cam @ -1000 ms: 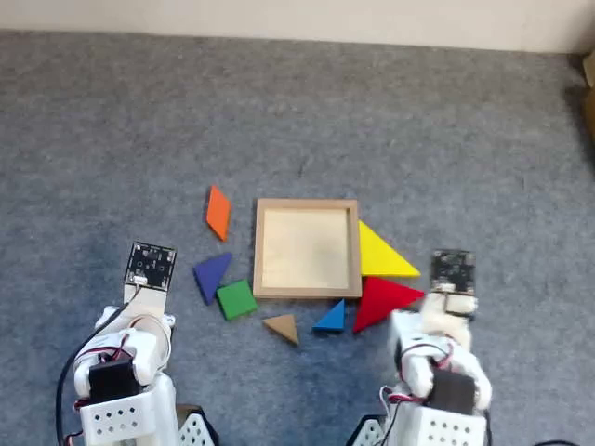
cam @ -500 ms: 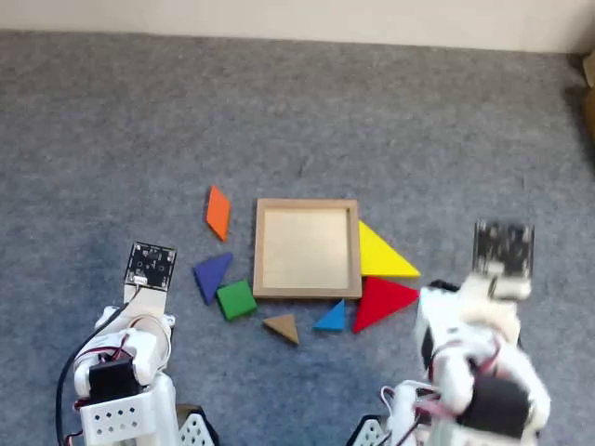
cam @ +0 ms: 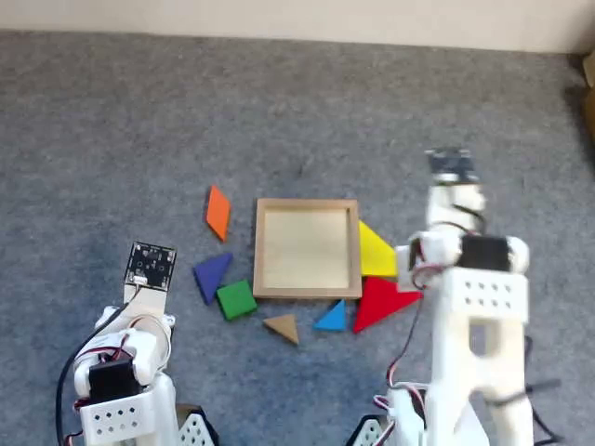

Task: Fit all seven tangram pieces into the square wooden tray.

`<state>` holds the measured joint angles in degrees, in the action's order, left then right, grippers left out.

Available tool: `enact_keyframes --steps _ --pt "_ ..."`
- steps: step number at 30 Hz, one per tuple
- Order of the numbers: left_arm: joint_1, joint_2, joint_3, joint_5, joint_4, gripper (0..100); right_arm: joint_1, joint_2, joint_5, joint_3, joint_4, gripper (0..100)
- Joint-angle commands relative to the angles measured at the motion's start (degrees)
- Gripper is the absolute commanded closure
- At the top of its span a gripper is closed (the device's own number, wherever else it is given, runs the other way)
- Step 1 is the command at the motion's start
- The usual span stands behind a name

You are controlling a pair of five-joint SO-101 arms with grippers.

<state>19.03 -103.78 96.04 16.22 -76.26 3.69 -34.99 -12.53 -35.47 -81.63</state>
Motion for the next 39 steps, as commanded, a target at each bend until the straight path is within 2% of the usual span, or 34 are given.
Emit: enact_keyframes --steps 1,8,12,23,31,39 --pt "0.3 -0.3 1.1 -0.3 -0.2 99 5.7 5.1 -1.2 3.5 4.8 67.8" --pt "0.3 -0.3 1.1 -0.3 -0.2 99 10.2 15.4 -1.4 3.5 18.2 67.8" --pt "0.3 -0.3 1.1 -0.3 -0.2 99 10.3 20.1 -6.9 3.6 21.0 67.6" --pt "0.3 -0.3 1.1 -0.3 -0.2 99 9.8 31.7 -7.6 3.6 29.4 67.6" --pt "0.3 -0.3 1.1 -0.3 -0.2 99 3.1 36.4 -7.6 4.3 34.5 67.6" --pt "0.3 -0.3 1.1 -0.3 -0.2 99 -2.1 38.5 -7.3 10.9 30.0 67.6"
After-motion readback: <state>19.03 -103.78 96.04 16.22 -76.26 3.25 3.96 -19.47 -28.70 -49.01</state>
